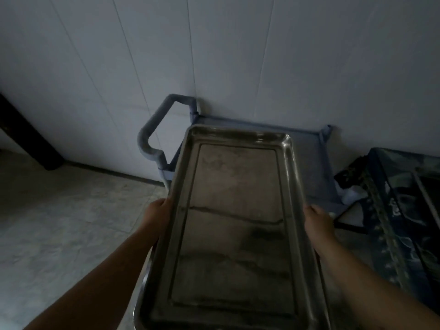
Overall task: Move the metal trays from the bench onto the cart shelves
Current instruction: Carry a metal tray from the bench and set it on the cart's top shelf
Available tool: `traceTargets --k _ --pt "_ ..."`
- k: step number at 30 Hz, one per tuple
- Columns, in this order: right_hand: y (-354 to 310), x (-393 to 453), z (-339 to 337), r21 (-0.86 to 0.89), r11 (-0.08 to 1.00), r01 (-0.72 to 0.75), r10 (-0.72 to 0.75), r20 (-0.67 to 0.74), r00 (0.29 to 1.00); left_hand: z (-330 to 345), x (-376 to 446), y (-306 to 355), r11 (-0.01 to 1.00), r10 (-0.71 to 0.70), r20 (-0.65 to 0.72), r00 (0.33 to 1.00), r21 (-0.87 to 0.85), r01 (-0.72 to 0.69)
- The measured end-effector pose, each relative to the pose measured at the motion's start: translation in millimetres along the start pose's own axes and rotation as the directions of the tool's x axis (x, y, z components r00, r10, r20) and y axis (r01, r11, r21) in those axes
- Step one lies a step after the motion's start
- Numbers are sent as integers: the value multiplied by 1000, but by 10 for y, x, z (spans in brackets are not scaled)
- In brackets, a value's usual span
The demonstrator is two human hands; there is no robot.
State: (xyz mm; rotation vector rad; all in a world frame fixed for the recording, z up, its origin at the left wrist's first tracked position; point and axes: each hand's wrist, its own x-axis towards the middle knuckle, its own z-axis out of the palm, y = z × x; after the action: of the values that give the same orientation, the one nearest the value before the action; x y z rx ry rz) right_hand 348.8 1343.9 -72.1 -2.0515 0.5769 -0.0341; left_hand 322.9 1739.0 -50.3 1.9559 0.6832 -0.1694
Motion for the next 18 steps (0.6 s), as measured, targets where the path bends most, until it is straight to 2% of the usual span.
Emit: traceTargets --k 8,12,18 --pt "-670 1673 345 -166 978 126 -96 178 979 367 692 535 977 -177 -119 977 -141 160" --pt "-905 2200 605 -202 955 218 -167 244 955 533 801 609 952 -251 -168 953 -222 211" --pt "-1082 2712 870 -260 925 276 -173 358 918 738 809 674 921 -314 -183 932 -296 253"
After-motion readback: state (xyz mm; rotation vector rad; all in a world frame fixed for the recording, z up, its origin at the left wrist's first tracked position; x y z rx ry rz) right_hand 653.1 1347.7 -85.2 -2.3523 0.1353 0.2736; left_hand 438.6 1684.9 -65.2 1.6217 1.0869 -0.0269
